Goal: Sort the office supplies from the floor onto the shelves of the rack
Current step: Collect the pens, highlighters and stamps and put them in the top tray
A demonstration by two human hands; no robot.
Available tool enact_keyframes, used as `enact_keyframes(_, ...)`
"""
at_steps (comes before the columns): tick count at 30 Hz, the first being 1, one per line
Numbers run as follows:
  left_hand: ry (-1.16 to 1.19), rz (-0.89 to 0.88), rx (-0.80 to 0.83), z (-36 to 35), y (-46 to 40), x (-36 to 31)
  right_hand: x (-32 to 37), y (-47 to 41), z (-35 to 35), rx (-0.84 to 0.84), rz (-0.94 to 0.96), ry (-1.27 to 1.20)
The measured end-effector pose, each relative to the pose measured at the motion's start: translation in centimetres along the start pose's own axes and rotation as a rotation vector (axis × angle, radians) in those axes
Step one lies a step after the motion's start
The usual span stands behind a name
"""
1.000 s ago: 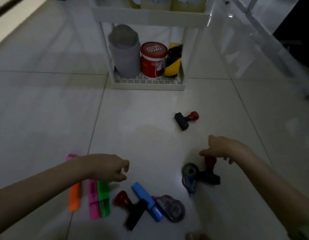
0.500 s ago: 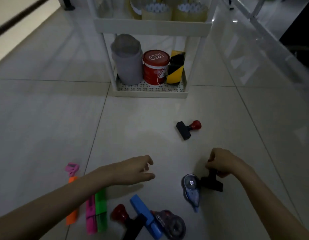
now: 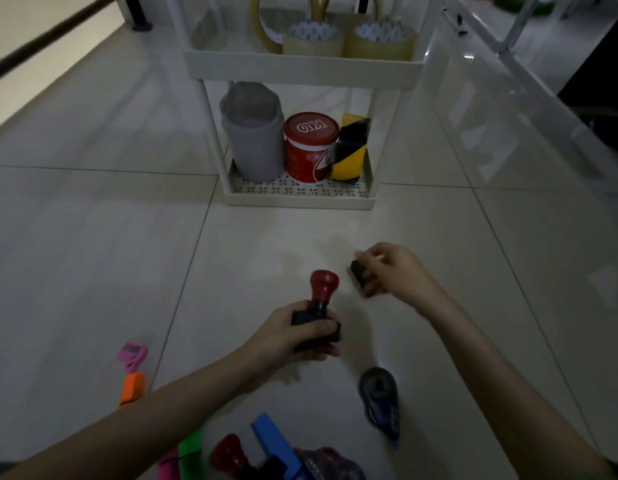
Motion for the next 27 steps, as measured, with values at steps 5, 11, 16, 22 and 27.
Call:
enact_keyframes(5,0.147,0.000,-0.087,1.8,-0.5,-0.1,-4.9,-5.8,0.3,0.054,0.047,0.739)
enact_keyframes(11,0.258,-0.012,-0.101,3.1,-0.1,-0.2,-4.7,-5.3,-0.9,0.205,0.185,0.731)
enact_keyframes(16,0.063,-0.113,-0.136,4.2,0.3,-0.7,0.7,-1.2,-1.8,0.261,0.452,0.615)
enact_keyframes(22,-0.351,-0.306,-0.043,5.1,2.2,-1.8,6.4,2.9,-2.6,0.268,0.611,0.466)
enact_keyframes(27,-0.204,-0.208,0.135,7.3,4.9,-0.8,7.7,5.6,-5.3,0.469,0.436,0.038)
Point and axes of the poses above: each hand's wrist, its own y-axis away from the middle knuckle, its own z-axis out of the back of the hand, x = y × z, the point moved 1 cm from there along -y, towards the middle knuckle, and after that the axes turned 7 degrees about -x, right-handed, at the moved point
